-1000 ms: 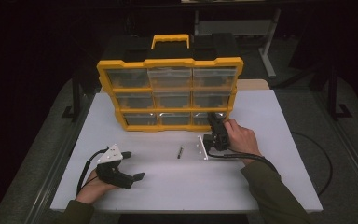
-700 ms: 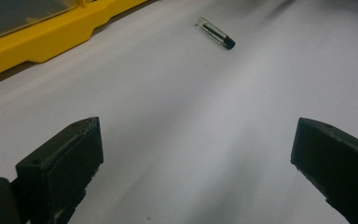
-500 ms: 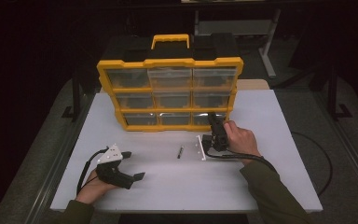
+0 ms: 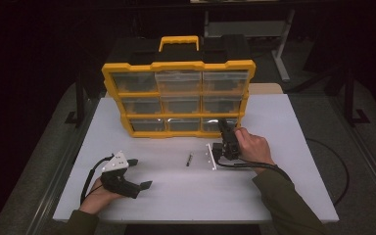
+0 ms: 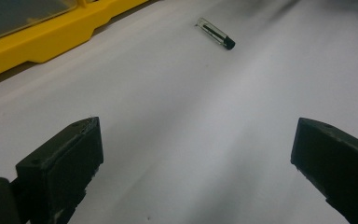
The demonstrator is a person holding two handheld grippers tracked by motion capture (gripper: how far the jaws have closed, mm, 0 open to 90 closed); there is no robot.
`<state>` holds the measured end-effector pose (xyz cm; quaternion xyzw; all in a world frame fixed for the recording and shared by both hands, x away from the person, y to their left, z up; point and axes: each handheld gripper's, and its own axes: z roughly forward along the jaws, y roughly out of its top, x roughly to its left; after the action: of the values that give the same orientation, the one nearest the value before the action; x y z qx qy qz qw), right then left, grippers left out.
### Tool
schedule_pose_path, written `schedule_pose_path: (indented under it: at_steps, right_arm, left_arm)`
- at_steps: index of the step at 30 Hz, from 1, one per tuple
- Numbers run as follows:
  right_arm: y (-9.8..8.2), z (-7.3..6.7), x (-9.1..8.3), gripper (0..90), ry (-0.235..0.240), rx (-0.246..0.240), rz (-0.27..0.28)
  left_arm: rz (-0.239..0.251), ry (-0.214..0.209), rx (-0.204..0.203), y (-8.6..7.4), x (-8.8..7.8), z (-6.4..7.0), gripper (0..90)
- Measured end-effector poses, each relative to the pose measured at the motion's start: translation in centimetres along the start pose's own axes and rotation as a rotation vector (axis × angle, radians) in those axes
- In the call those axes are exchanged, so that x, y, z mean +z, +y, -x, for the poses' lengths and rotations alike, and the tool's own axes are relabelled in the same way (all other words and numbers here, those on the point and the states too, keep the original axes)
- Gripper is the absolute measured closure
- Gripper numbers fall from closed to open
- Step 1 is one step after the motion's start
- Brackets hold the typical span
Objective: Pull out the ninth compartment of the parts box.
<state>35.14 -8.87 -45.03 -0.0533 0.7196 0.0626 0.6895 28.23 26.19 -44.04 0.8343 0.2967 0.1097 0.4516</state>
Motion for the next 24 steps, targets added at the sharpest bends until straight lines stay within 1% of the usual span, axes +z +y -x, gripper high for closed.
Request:
schedule_pose_path:
  at_steps: [1,8,9,10,11,13,16,18,20,21,23,24]
  right_arm:
    - [0.0,0.0,-0.1,77.6,-0.001,0.000,0.003]
    - [0.0,0.1,-0.3,77.5,-0.004,-0.012,0.008]
    - [-0.1,0.1,-0.5,77.5,-0.014,-0.011,0.001]
    - [-0.1,0.1,-0.5,77.5,-0.014,-0.011,0.001]
    - [-0.1,0.2,-0.6,77.5,-0.005,-0.019,0.003]
    - [-0.1,0.2,-0.6,77.5,-0.004,-0.021,0.003]
    - [-0.1,0.2,-0.8,77.5,-0.006,-0.017,0.006]
    - [0.0,0.2,-0.9,77.4,0.001,-0.021,0.003]
    - [0.0,0.1,-0.9,77.3,0.005,-0.017,0.012]
    - [0.0,0.0,-1.0,77.3,0.005,-0.008,0.010]
    - [0.0,0.0,-1.1,77.3,0.004,-0.017,0.012]
    - [0.0,0.0,-1.2,77.3,0.004,-0.013,0.012]
  left_arm:
    - [0.002,0.000,0.002,0.0,0.0,0.0,3.7]
    - [0.010,-0.004,-0.003,0.0,-0.1,0.0,3.8]
    - [0.010,-0.003,-0.006,0.0,-0.1,0.0,3.7]
    - [0.008,-0.003,-0.008,0.0,-0.1,0.0,3.7]
    - [0.008,-0.004,-0.013,0.0,-0.1,0.0,3.3]
    - [0.007,-0.006,-0.013,0.0,0.0,0.0,3.0]
    - [0.007,-0.009,-0.015,0.1,-0.1,0.1,2.2]
    - [0.008,-0.009,-0.019,0.1,0.0,0.0,0.7]
    - [0.004,-0.009,-0.022,0.1,0.0,0.0,0.0]
    - [0.001,-0.014,-0.024,0.1,0.0,0.0,0.0]
    - [-0.002,-0.015,-0.021,0.1,0.0,0.0,0.0]
    - [-0.002,-0.015,-0.021,0.1,0.0,0.0,0.0]
